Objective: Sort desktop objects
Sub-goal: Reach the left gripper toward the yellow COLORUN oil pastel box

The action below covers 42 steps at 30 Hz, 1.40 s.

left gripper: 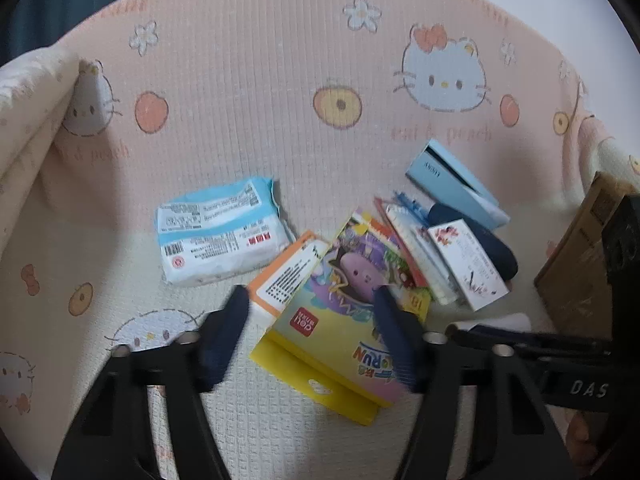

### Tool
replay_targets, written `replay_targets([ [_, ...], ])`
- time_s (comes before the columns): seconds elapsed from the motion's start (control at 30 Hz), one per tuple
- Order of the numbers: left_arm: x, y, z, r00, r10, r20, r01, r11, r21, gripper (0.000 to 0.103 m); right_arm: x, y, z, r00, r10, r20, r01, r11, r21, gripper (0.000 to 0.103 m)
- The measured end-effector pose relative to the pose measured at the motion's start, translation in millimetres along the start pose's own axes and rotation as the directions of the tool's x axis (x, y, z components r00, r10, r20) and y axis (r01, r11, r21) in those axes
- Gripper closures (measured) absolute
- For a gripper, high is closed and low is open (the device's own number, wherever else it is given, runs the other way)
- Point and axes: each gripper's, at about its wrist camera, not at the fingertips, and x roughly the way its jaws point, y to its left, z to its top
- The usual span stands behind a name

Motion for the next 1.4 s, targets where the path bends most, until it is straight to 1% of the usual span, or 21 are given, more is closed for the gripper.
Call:
replay_targets([
  [0.07,7.1,3.6,-1.9,1.0,0.002,-0.02,-0.002,1.0,-0.003,0.062,13.0,-4.8,-3.5,0.999,-0.009,-0.036,0.01,0.999,0.03,0.071],
  [0.17,17.2,14.9,-3.4,0.999,0.024,-0.037,-0.025,0.999,-0.034,0.062,28.6,-13.6,-10.0,0.996,-0.016,-0.09,0.023,0.997,0.078,0.071],
  [0.2,20.5,20.3,-2.9,0.999,0.021,-0.043,-0.024,0.998,-0.053,0.062,32.2,-16.1,-11.4,0.995,-0.012,-0.102,0.022,0.995,0.096,0.071],
  [0.3,32.0,33.3,-2.1,0.998,-0.017,-0.067,0.01,0.994,-0.11,0.062,40.5,-23.5,-12.2,0.993,-0.009,-0.12,0.024,0.992,0.125,0.071],
  [0.43,49.7,41.5,-4.7,0.992,-0.076,-0.103,0.059,0.986,-0.156,0.062,52.5,-33.4,-10.4,0.991,0.005,-0.131,0.015,0.989,0.15,0.071],
  [0.53,57.0,39.3,-7.8,0.988,-0.097,-0.117,0.078,0.984,-0.16,0.062,62.1,-41.7,-10.4,0.989,0.024,-0.148,0.004,0.983,0.184,0.071],
  [0.63,57.9,34.6,-10.6,0.987,-0.11,-0.117,0.092,0.984,-0.152,0.062,66.9,-51.8,-11.4,0.989,0.061,-0.132,-0.03,0.975,0.22,0.071],
  [0.67,56.8,33.1,-11.6,0.988,-0.106,-0.11,0.089,0.984,-0.152,0.062,67.4,-54.0,-10.9,0.989,0.081,-0.122,-0.051,0.972,0.23,0.071],
  [0.73,55.6,28.3,-13.5,0.992,-0.075,-0.103,0.061,0.989,-0.133,0.064,70.6,-56.7,-8.0,0.989,0.103,-0.107,-0.075,0.968,0.241,0.07],
  [0.77,54.9,27.8,-14.1,0.993,-0.056,-0.103,0.043,0.991,-0.123,0.071,72.1,-57.6,-6.8,0.989,0.109,-0.099,-0.082,0.966,0.244,0.07],
  [0.8,53.9,26.6,-15.1,0.995,-0.033,-0.097,0.021,0.993,-0.117,0.074,73.8,-59.1,-5.1,0.989,0.116,-0.089,-0.091,0.964,0.25,0.07],
  [0.9,49.0,29.8,-18.2,0.995,-0.024,-0.097,0.009,0.988,-0.154,0.077,77.5,-61.1,-1.2,0.99,0.122,-0.07,-0.1,0.96,0.261,0.07],
  [1.0,45.0,35.2,-23.1,0.993,-0.038,-0.113,0.014,0.978,-0.208,0.078,75.0,-58.2,-2.7,0.992,0.108,-0.065,-0.089,0.966,0.244,0.069],
  [1.07,43.3,36.4,-28.1,0.99,-0.044,-0.131,0.014,0.975,-0.22,0.078,69.5,-55.6,-5.6,0.994,0.083,-0.072,-0.065,0.973,0.223,0.069],
  [1.17,38.0,35.2,-31.0,0.988,-0.031,-0.155,0.0,0.981,-0.193,0.078,65.4,-47.8,-9.2,0.992,0.067,-0.104,-0.046,0.979,0.198,0.069],
  [1.27,29.5,36.3,-35.2,0.984,-0.011,-0.176,-0.02,0.984,-0.175,0.078,62.3,-39.1,-18.2,0.988,0.08,-0.13,-0.055,0.982,0.183,0.07],
  [1.33,23.0,43.8,-44.2,0.979,0.0,-0.202,-0.038,0.982,-0.186,0.078,61.3,-30.3,-26.5,0.987,0.078,-0.143,-0.058,0.988,0.14,0.071],
  [1.4,16.1,51.5,-52.9,0.977,0.012,-0.211,-0.055,0.979,-0.197,0.078,62.0,-21.4,-33.1,0.984,0.069,-0.163,-0.055,0.994,0.092,0.071],
])
